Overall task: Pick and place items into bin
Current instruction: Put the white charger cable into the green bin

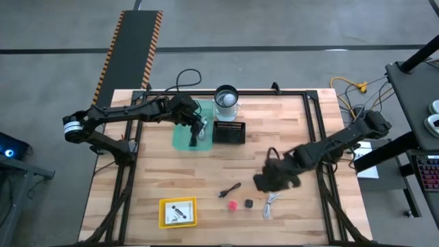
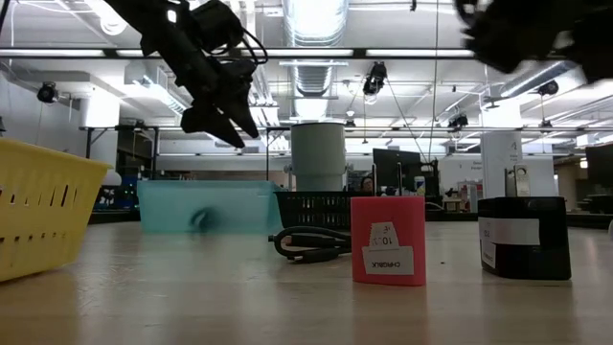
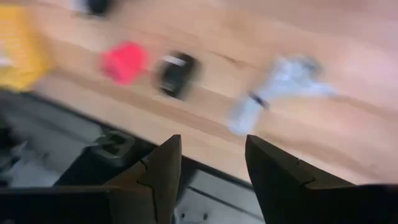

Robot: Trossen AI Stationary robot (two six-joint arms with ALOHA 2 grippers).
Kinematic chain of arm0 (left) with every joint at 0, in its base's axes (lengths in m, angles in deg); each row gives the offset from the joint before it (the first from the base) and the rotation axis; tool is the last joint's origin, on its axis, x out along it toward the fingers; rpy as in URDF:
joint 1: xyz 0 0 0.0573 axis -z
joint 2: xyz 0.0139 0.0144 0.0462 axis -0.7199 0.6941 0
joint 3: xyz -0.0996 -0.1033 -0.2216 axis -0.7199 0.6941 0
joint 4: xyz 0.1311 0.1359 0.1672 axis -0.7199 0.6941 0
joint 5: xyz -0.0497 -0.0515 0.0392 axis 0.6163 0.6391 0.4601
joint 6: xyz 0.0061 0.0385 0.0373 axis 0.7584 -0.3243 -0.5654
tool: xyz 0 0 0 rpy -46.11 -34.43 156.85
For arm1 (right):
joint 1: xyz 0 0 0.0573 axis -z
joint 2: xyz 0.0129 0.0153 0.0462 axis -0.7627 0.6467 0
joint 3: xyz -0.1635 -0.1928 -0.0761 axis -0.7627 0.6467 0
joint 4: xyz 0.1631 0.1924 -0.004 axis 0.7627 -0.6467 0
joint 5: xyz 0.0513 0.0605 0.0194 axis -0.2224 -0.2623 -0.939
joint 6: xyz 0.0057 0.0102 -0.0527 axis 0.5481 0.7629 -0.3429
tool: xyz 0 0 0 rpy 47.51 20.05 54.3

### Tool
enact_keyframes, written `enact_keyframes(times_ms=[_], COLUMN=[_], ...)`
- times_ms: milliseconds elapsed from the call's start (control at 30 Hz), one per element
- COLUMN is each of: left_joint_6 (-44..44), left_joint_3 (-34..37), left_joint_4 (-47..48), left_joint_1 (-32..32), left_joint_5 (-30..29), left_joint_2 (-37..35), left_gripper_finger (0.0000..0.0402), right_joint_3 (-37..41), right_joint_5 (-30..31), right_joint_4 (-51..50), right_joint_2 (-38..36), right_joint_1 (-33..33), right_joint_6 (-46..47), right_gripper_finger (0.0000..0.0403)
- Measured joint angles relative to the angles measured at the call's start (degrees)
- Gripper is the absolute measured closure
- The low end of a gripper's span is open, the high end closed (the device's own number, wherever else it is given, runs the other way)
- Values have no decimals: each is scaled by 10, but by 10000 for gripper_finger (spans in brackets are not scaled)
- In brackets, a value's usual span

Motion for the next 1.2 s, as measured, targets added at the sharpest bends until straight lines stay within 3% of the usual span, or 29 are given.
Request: enact_keyframes(times_ms=[200, 333, 500, 733, 1200], left_joint_6=[0, 0, 0, 1, 1], left_joint_3=[0, 0, 0, 0, 0], left_joint_4=[1, 1, 1, 1, 1], left_joint_1=[0, 0, 0, 0, 0], left_joint_5=[0, 0, 0, 0, 0], left_joint_2=[0, 0, 0, 0, 0], left_gripper_finger=[195, 195, 195, 195, 195], right_joint_3=[3, 9, 9, 9, 8], right_joint_5=[7, 53, 65, 5, 3], right_joint_4=[-75, -72, -66, 3, 43], right_joint_2=[4, 23, 71, 145, 219], right_joint_1=[-55, -71, -70, -69, -69], right_joint_6=[94, 99, 94, 103, 87], right_gripper_finger=[252, 257, 255, 248, 271])
